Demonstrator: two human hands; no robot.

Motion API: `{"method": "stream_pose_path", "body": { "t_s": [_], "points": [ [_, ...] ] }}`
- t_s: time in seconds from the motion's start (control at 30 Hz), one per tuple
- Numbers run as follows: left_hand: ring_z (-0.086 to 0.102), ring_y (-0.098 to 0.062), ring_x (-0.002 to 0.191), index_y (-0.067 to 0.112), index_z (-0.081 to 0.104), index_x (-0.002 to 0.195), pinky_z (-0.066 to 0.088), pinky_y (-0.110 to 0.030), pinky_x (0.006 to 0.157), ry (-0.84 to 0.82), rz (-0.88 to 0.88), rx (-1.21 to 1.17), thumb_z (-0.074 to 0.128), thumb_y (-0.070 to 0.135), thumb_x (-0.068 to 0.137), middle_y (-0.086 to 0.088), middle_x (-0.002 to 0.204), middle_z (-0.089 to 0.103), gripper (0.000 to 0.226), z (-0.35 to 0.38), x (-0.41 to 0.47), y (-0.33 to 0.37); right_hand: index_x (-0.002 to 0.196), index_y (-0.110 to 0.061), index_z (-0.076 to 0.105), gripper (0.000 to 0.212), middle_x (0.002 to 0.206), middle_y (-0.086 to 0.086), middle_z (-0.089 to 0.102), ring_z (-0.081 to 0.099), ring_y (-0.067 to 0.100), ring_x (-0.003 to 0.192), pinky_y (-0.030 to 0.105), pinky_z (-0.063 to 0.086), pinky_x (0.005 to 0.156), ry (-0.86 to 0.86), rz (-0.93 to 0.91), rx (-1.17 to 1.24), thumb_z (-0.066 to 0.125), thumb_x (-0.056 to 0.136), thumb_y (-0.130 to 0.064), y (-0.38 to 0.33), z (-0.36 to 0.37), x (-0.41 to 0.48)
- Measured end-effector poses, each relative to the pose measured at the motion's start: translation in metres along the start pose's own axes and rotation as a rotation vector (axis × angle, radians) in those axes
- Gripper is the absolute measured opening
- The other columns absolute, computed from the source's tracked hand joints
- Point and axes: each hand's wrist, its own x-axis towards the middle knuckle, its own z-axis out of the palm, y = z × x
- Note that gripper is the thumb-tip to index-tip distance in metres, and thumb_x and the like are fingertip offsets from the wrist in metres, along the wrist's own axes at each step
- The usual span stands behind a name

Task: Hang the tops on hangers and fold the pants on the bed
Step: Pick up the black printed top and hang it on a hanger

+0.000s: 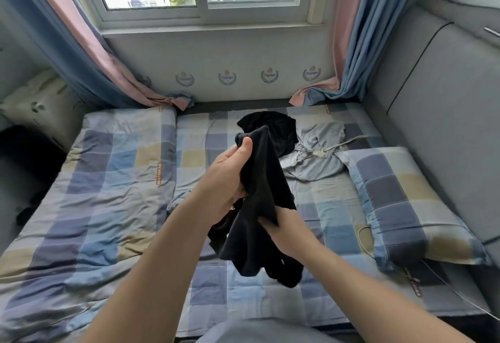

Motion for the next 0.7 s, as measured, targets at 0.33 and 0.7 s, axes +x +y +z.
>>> {"method": "stream_pose_path", "body": {
  "t_s": [0.33,0.7],
  "points": [
    [0.067,-0.015,0.088,0.027,0.057,0.094,0.054,-0.024,0.060,0.485,0.035,-0.062,0.052,0.047,0.102,0.004,0.099,0.067,0.022,-0.036,0.026,0.003,0.075,-0.021,0.060,0.027,0.069,-0.004,0.062,0.057,0.017,0.069,0.024,0.040,0.061,0.265,0.020,-0.065,0.055,0.102,-0.023,0.021,-0.081,0.015],
    [0.069,-0.005,0.100,0.026,0.065,0.126,0.056,-0.022,0.089,0.056,0.161,0.468,0.078,0.036,0.087,0.010,0.112,0.071,0.042,-0.022,0.018,-0.056,0.091,-0.008,0.061,0.027,0.073,0.005,0.066,0.067,0.013,0.061,0.023,0.054,0.055,0.287,0.241,0.777,0.048,0.106,-0.027,-0.063,-0.103,0.049]
  ]
}}
